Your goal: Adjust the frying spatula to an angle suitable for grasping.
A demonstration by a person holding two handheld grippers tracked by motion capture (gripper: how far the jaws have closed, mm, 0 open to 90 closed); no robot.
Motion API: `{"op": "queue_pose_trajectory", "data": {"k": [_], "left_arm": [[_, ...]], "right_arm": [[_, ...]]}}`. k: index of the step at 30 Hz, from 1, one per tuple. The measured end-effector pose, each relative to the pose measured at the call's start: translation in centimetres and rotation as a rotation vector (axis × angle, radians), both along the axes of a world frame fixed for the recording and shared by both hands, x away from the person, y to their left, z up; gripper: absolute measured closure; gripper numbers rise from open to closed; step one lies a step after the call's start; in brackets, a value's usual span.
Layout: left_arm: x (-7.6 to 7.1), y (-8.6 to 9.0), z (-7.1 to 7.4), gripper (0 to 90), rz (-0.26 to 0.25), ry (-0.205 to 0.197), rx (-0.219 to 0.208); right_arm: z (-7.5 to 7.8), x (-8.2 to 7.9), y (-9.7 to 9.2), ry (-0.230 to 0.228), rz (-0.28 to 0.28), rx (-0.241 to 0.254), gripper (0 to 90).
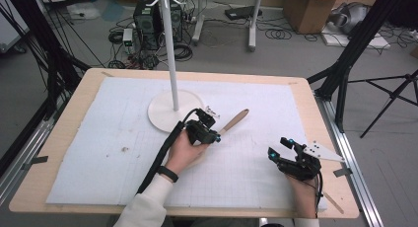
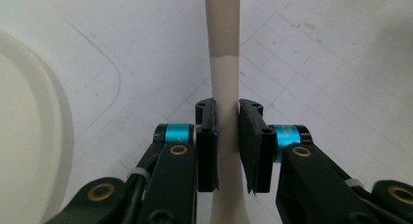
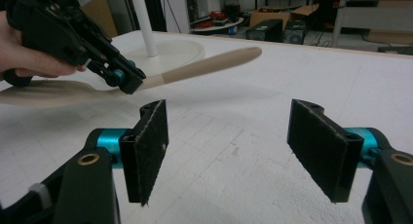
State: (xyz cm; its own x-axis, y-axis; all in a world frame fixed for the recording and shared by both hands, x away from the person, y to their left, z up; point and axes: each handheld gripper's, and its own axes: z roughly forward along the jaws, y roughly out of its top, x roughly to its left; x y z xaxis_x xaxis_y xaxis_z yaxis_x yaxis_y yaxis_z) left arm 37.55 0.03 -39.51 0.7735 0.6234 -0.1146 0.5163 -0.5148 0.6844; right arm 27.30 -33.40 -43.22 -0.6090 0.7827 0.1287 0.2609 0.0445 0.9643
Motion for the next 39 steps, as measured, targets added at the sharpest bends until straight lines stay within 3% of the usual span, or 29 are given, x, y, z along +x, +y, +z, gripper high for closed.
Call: {"op": "queue_pose_trajectory", "data": {"k": [1,2,3,7,8,13,17,31,39], "left_arm": [[0.0,0.0,0.0,77.8,0.000,0.000,0.000],[-0.3,0.6,0.5,77.8,-0.005,-0.018,-0.035],[-0.3,0.6,0.5,77.8,-0.005,-0.018,-0.035],[-0.9,2.1,1.6,77.8,-0.015,-0.051,-0.112],[-1.3,3.1,2.1,77.8,-0.020,-0.079,-0.146],[-2.1,4.9,2.7,77.8,-0.008,-0.112,-0.203],[-3.3,7.5,3.1,77.8,0.009,-0.151,-0.268],[-6.1,12.1,2.8,77.8,0.039,-0.252,-0.347],[-7.6,13.2,3.3,77.8,0.022,-0.291,-0.368]], "right_arm": [[0.0,0.0,0.0,-0.004,-0.001,-0.002,30.4],[0.0,0.0,0.0,-0.003,-0.001,0.000,30.4],[0.0,0.0,0.0,-0.003,-0.001,0.000,30.4],[0.0,0.0,0.0,0.002,0.000,-0.003,30.4],[0.0,0.0,0.0,0.001,0.000,-0.004,30.4],[0.0,0.0,0.1,0.001,0.001,-0.002,30.4],[0.0,0.0,0.3,0.002,0.002,-0.003,30.6],[0.4,0.1,1.8,-0.013,0.033,-0.001,30.8],[0.7,0.1,2.5,-0.019,0.053,0.000,30.8]]}}
